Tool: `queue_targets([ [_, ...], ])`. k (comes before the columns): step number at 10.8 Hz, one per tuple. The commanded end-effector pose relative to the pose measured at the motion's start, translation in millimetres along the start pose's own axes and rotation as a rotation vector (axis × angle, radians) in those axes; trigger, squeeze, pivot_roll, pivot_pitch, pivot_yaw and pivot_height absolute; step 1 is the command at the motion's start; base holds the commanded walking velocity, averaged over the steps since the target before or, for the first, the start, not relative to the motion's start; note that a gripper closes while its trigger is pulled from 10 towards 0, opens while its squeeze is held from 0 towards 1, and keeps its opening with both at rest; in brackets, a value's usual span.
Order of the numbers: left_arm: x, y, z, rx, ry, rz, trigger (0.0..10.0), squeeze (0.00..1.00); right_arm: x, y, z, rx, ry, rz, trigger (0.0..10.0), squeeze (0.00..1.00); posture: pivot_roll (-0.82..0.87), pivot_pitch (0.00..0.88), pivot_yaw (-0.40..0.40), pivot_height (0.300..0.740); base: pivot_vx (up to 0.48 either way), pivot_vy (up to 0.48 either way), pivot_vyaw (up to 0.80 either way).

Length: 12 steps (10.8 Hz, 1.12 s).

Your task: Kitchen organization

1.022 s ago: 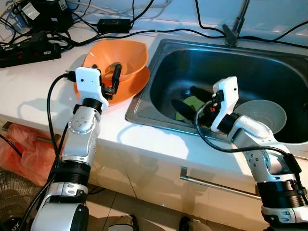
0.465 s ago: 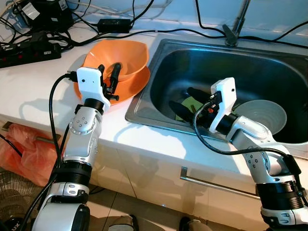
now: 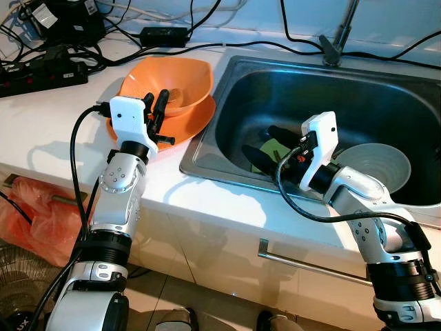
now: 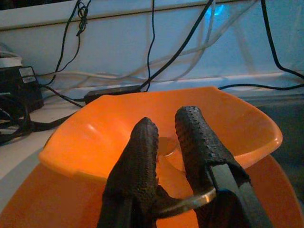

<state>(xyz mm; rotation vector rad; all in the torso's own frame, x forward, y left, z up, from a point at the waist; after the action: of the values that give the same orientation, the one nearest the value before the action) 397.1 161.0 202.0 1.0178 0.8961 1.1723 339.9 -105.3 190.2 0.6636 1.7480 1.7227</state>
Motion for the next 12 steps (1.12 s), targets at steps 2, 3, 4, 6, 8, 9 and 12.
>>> queue_targets([
  [2,5.2,1.7,-2.1,-0.009,0.014,0.007,0.0,0.00,4.4,-2.8,1.1,0.009,0.006,-0.004,10.0,1.00,0.04,0.101,0.057,0.740,0.000,0.000,0.00],
  [3,5.3,2.6,-1.8,-0.013,0.016,0.010,0.0,0.00,4.5,-2.9,1.4,0.009,0.007,-0.002,10.0,1.00,0.04,0.100,0.057,0.740,0.000,0.000,0.00],
  [4,4.4,6.3,-1.4,-0.028,0.014,0.018,0.0,0.00,5.1,-3.2,1.5,0.007,0.008,0.000,10.0,1.00,0.04,0.099,0.057,0.740,0.000,0.000,0.00],
  [6,-12.4,33.9,0.9,-0.145,-0.044,0.113,0.0,0.00,7.0,-3.6,2.8,-0.001,0.008,0.015,10.0,1.00,0.05,0.086,0.057,0.740,0.000,0.000,0.00],
  [8,-18.7,43.3,1.7,-0.183,-0.057,0.140,0.0,0.00,6.9,-3.1,4.3,-0.007,0.004,0.020,10.0,1.00,0.05,0.078,0.058,0.740,0.000,0.000,0.00],
  [9,-21.3,47.1,2.8,-0.200,-0.062,0.140,0.0,0.00,6.2,-3.4,5.5,-0.009,-0.002,0.019,10.0,1.00,0.05,0.074,0.062,0.740,0.000,0.000,0.00],
  [12,-57.5,72.5,14.7,-0.236,-0.148,-0.065,0.0,0.00,-33.3,6.4,4.2,-0.096,-0.237,0.187,10.0,1.00,0.05,0.093,0.063,0.740,0.000,0.000,0.00],
])
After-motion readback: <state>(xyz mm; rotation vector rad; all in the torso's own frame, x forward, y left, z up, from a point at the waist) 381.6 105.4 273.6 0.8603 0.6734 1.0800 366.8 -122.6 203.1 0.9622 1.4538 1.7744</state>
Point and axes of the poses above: a point about 5 cm out from each wrist's last joint towards the gripper, its own z axis pointing out of the wrist towards the gripper, its own y axis along the axis of the wrist's last joint, x = y × z, the point moved 4 cm from there along z, pointing out of the wrist towards the gripper, and after that the axes turned 7 degrees about -z, right-handed, at the moved point
